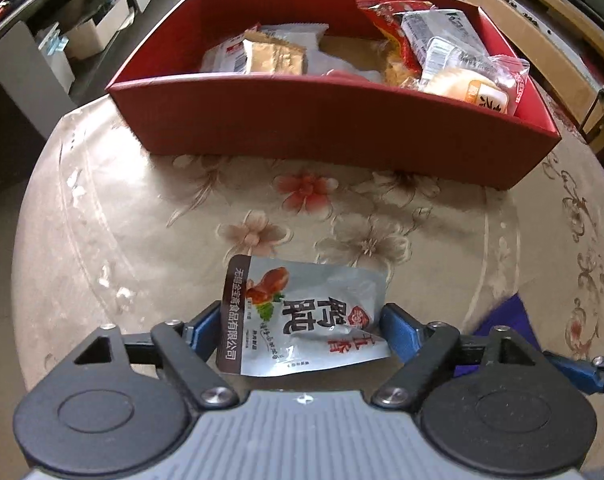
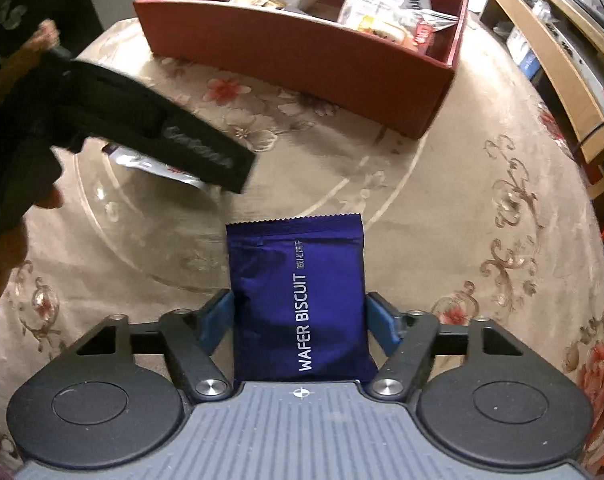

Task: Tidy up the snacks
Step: 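Lift and carry the pouch with the left gripper while the right gripper carries the wafer biscuit to the box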

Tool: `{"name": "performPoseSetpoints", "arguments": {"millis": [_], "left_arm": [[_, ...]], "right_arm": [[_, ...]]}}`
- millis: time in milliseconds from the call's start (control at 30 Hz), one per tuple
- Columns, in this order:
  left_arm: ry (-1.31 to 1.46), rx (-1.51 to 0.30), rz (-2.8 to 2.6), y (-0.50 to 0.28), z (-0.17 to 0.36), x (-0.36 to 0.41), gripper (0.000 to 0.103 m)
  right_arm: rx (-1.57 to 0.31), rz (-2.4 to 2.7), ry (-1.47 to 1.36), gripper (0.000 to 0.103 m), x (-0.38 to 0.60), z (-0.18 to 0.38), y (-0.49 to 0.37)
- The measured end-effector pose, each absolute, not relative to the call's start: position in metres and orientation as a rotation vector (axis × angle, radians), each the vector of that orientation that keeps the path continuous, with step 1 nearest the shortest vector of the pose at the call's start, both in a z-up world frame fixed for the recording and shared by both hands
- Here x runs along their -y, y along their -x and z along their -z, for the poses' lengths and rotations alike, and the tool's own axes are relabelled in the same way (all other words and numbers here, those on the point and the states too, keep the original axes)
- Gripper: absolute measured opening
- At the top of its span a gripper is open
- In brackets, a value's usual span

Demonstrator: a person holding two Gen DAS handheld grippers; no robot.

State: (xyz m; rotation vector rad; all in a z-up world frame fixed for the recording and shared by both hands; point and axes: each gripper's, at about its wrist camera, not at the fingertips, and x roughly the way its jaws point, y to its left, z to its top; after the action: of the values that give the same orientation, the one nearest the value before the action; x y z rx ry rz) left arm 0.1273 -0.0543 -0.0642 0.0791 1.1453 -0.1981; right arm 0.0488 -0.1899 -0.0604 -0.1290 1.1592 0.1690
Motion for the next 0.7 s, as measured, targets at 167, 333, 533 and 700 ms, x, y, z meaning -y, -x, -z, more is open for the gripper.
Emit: {"name": "performPoseSetpoints", "arguments": {"millis": [167,333,533,700], "left_arm": [[-0.076,-1.13,0.222,-0.112,0.057,0.044,0.082],[-0.063,-1.123,0.256,-0.094,0.052,0.035,0.082],[-0.078,-1.126,0.261,-0.082,0.054,0.031,0.082],[-0.105,-1.118,0.266,-0.075,0.054,0.031,0.082]], "right_arm": [[-1.142,-0.139,0.138,0.071,0.189,0.054,-0.039],[-1.112,-0.122,0.101,0.071,0.192,0.044,-0.029],[-1.086,-0.064,0.066,0.071,0.201,0.037,-0.025],[-1.094,-0.037,0.052,0.071,0.206,0.041,-0.029]]}}
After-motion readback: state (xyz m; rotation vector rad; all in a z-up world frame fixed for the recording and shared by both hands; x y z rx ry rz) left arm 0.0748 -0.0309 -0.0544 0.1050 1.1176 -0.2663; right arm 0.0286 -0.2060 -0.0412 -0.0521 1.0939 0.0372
